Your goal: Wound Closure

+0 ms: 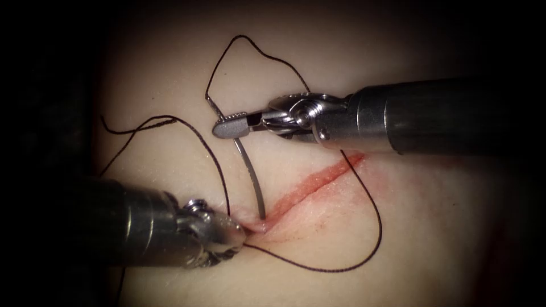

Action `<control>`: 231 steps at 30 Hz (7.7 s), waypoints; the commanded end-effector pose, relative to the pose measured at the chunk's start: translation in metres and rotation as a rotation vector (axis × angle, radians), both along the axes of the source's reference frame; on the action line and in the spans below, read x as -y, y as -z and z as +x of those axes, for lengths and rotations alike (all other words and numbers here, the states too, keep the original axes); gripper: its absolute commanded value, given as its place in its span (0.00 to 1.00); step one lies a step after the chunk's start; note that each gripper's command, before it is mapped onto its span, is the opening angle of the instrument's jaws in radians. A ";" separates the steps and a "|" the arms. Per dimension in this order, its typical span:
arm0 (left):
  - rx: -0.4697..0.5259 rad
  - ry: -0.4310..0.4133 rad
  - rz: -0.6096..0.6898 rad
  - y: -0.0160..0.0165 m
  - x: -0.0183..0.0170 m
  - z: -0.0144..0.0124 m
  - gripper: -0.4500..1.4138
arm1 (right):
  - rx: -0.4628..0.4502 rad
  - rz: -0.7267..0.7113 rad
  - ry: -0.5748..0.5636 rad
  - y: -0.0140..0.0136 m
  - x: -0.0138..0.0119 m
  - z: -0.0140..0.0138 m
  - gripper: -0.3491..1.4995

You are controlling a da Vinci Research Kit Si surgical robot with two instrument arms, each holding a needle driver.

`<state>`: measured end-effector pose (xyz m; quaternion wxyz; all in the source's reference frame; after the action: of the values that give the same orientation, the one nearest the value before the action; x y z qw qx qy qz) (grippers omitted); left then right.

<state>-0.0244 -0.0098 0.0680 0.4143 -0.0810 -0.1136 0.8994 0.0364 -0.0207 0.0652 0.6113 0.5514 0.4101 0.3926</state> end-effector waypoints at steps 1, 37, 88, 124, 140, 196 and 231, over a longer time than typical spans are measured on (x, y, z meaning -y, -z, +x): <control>0.000 0.007 0.002 -0.0005 0.0002 -0.0004 0.03 | -0.007 0.000 0.002 0.0000 0.0001 0.0009 0.00; 0.000 0.008 0.002 -0.0004 0.0003 -0.0005 0.03 | 0.024 0.162 0.003 0.0017 0.0022 0.0003 0.00; 0.089 -0.179 0.042 0.0045 -0.0018 0.0005 0.08 | -0.237 -0.436 -0.332 0.0043 -0.0137 0.0007 0.00; 0.219 -0.125 -0.015 0.0084 -0.0047 0.0024 0.00 | -0.234 -0.701 -0.319 0.0019 -0.0151 0.0000 0.00; 0.177 -0.137 -0.110 0.0083 -0.0062 -0.0001 0.15 | -0.236 -0.704 -0.315 0.0019 -0.0144 0.0002 0.00; 0.121 -0.155 -0.046 0.0041 -0.0024 -0.0005 0.00 | -0.258 -0.598 -0.277 0.0021 -0.0136 0.0005 0.00; 0.061 -0.139 -0.092 0.0024 -0.0037 -0.0006 0.00 | -0.265 -0.504 -0.214 0.0021 -0.0112 0.0012 0.00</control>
<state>-0.0246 -0.0059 0.0651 0.3436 -0.1186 -0.0883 0.9274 0.0366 -0.0096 0.0630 0.6259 0.3837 0.6246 0.2661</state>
